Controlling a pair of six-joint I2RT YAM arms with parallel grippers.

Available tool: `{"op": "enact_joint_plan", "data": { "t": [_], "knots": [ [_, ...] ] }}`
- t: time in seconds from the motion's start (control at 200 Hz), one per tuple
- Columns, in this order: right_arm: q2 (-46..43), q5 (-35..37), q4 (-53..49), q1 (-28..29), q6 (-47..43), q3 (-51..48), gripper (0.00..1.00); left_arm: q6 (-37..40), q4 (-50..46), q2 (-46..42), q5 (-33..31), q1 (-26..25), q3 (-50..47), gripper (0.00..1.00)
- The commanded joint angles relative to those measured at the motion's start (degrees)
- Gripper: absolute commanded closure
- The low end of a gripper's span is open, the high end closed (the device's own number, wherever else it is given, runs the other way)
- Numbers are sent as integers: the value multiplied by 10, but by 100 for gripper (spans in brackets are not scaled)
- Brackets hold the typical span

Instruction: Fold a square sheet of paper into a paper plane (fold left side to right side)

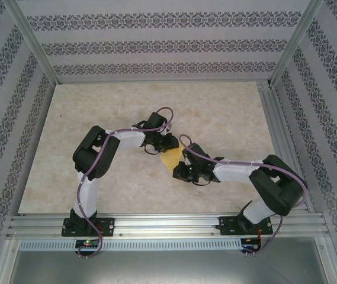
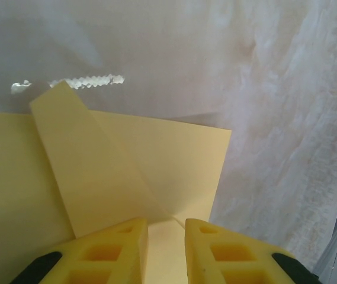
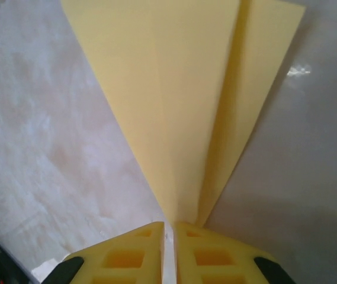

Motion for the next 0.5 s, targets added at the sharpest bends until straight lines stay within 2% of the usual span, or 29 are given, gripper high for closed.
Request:
{"op": "enact_joint_plan", "data": {
  "t": [0.0, 0.125, 0.495],
  "knots": [
    [-53, -4, -15, -14, -13, -3, 86, 2, 13, 17, -15, -2, -5, 74],
    [-53, -4, -10, -32, -19, 10, 86, 2, 14, 14, -15, -1, -9, 74],
    [75, 9, 15, -42, -50, 95, 87, -4, 20, 10, -16, -4, -16, 74]
  ]
}}
